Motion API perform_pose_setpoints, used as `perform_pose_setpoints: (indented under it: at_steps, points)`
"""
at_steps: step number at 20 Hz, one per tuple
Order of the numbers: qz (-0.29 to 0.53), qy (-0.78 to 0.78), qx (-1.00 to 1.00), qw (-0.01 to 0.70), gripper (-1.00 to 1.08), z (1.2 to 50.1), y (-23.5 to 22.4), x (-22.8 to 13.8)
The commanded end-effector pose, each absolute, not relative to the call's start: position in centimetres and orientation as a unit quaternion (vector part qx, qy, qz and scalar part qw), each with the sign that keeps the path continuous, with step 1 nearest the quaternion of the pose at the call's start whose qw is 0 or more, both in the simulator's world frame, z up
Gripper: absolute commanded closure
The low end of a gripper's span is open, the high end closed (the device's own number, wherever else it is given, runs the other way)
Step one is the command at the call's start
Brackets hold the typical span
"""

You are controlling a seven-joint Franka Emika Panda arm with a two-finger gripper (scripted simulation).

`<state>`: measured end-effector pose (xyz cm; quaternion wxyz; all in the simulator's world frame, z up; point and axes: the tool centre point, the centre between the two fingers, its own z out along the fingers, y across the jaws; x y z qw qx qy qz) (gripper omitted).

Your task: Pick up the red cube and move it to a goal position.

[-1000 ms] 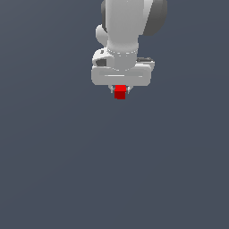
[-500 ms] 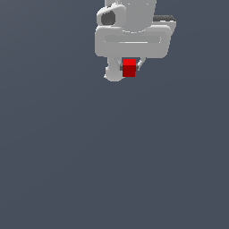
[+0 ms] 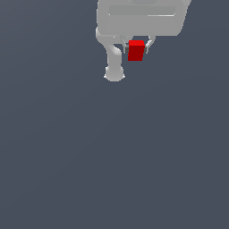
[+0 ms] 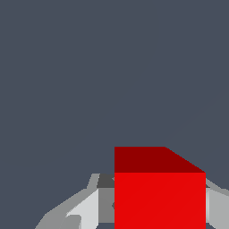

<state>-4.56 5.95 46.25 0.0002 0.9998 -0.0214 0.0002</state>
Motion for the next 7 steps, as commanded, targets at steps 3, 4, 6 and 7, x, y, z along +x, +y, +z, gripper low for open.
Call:
perform_pose_setpoints:
  at_steps: [3,4,6,7]
  points:
    - [0.0,-0.022,1.0,0.0,1.08,47.27,6.2,-4.44]
    - [0.0,-0.022,1.0,0.0,1.08,47.35,6.22,-4.41]
    - [0.0,-0.022,1.0,0.0,1.08,47.43,6.24,-4.38]
    - [0.0,-0.022,1.0,0.0,1.08,47.43,6.24,-4.37]
